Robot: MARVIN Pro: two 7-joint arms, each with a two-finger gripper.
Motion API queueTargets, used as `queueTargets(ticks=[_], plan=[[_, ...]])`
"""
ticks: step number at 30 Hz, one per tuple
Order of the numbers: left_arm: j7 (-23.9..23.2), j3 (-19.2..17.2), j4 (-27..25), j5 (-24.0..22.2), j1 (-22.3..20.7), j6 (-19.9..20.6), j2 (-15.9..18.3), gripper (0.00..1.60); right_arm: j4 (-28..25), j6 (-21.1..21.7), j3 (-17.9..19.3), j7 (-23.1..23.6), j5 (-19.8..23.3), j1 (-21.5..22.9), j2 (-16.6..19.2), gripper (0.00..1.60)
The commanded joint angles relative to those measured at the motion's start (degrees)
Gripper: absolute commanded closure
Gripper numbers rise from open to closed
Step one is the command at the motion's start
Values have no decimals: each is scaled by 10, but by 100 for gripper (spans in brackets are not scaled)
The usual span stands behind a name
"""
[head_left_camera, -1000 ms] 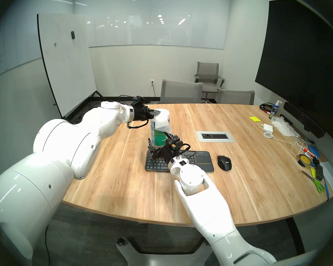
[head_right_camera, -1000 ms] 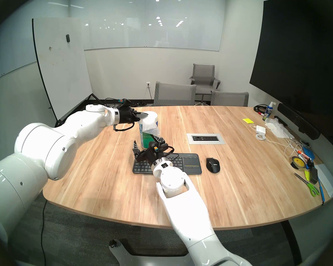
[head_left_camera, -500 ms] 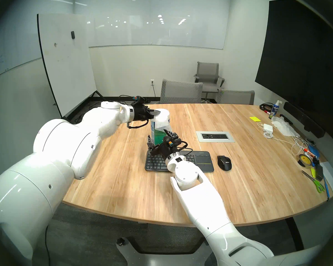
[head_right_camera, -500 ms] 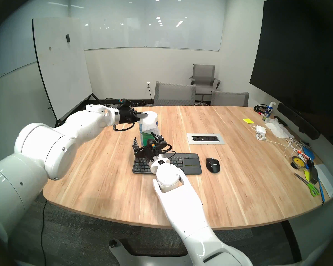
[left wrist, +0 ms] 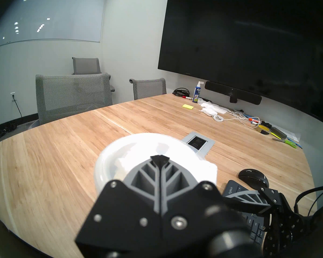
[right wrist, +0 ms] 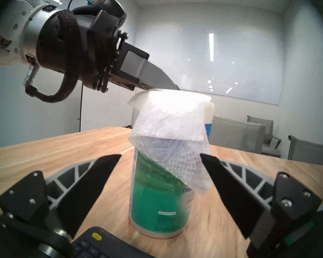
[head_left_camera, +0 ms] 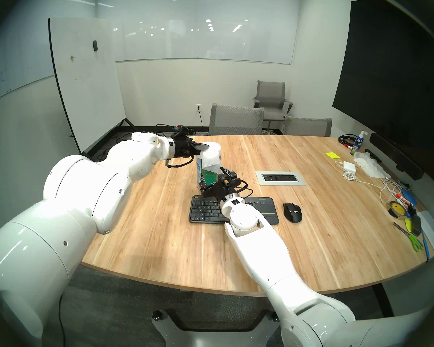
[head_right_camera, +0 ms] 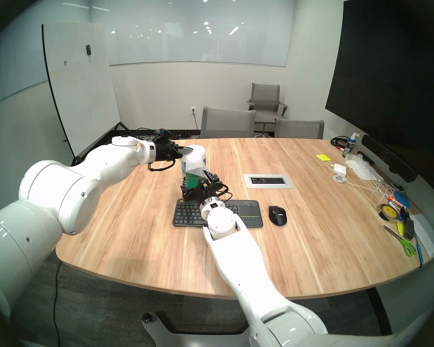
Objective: Wipe the keyboards and mice with a disinfecting wipe, then set the wipe down
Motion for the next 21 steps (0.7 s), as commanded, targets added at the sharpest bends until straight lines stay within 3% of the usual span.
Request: queueTargets(ticks=[1, 21], plan=[[0, 0, -5, 0, -11, 0, -2, 160, 9, -34, 0, 10, 9, 40, -14, 0], [0, 0, -4, 1, -11, 0, -2, 160, 19, -77, 11, 35, 31, 43, -11, 0]])
